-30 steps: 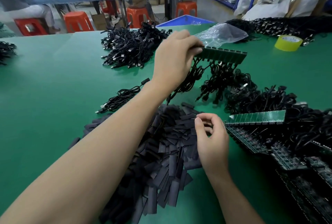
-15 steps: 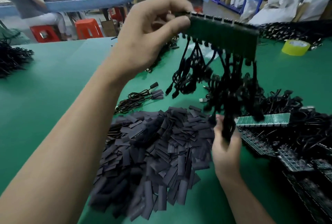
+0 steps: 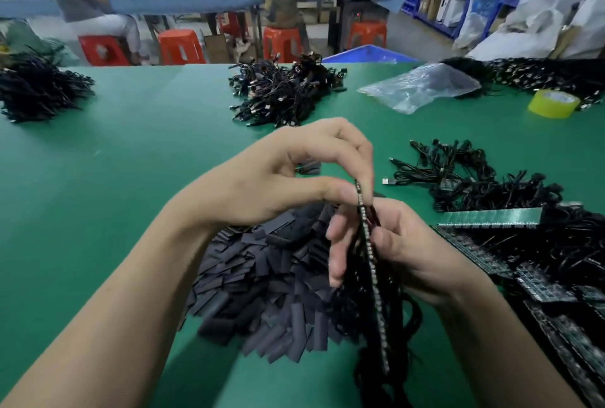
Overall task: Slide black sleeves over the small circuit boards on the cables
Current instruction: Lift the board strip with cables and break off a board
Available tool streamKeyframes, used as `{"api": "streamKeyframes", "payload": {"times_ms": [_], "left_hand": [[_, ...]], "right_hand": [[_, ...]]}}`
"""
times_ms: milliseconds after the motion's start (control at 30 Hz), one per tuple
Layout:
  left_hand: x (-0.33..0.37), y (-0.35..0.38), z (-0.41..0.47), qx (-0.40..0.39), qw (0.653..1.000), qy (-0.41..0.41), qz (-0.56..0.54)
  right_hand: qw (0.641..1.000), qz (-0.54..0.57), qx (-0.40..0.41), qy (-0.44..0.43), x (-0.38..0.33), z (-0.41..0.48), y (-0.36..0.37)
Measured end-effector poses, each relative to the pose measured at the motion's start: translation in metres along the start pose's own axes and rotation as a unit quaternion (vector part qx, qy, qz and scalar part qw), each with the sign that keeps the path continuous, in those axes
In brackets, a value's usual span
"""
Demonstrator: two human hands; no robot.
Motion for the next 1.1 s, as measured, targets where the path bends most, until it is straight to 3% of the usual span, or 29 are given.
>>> {"api": "streamKeyframes", "payload": {"times_ms": [100, 300, 367, 400, 433, 567, 700, 800, 933, 1033, 1100], "left_hand": [[-0.011, 0.000, -0.010, 0.033, 0.997, -0.036, -0.054], [-0.046, 0.010, -0.045, 0.204, 0.960, -0.166, -0.098], [-0.063, 0.019, -0.067, 0.156, 0.966, -0.179, -0.106], [-0.075, 0.017, -0.079, 0.170, 0.960, -0.195, -0.103], [-0.072, 0.015, -0.091, 0.206, 0.954, -0.202, -0.084], [-0.043, 0.019, -0.120, 0.308, 0.899, -0.243, -0.194], [-0.046, 0.030, -0.120, 0.253, 0.902, -0.237, -0.259], [-0.067, 0.048, -0.123, 0.230, 0.871, -0.310, -0.305], [-0.112, 0.060, -0.138, 0.248, 0.843, -0.389, -0.278], [-0.131, 0.056, -0.142, 0.262, 0.846, -0.387, -0.258], [-0.134, 0.048, -0.140, 0.259, 0.861, -0.366, -0.241]], "right_hand": [[0.998, 0.036, 0.043, 0.003, -0.002, 0.001, 0.005], [0.966, 0.124, 0.227, -0.002, 0.003, -0.011, 0.009], [0.953, 0.112, 0.282, 0.004, 0.003, -0.020, 0.007], [0.948, 0.098, 0.304, 0.005, 0.002, -0.024, 0.006], [0.943, 0.077, 0.324, 0.006, 0.001, -0.029, 0.005], [0.933, 0.057, 0.355, 0.021, 0.002, -0.049, 0.011], [0.930, 0.086, 0.352, 0.059, 0.016, -0.061, 0.017], [0.915, 0.066, 0.377, 0.123, 0.038, -0.063, 0.007], [0.891, 0.008, 0.416, 0.185, 0.066, -0.065, -0.019], [0.893, -0.070, 0.407, 0.181, 0.068, -0.064, -0.036], [0.878, -0.184, 0.422, 0.129, 0.057, -0.065, -0.051]]}}
Point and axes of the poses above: each hand's wrist, its own z-axis towards the middle knuckle, its own y-axis out of the palm, x = y × z, the point moved 7 cm from there along z, towards the middle knuckle, and after that the axes turned 12 degrees about x, right-handed, at the moved point
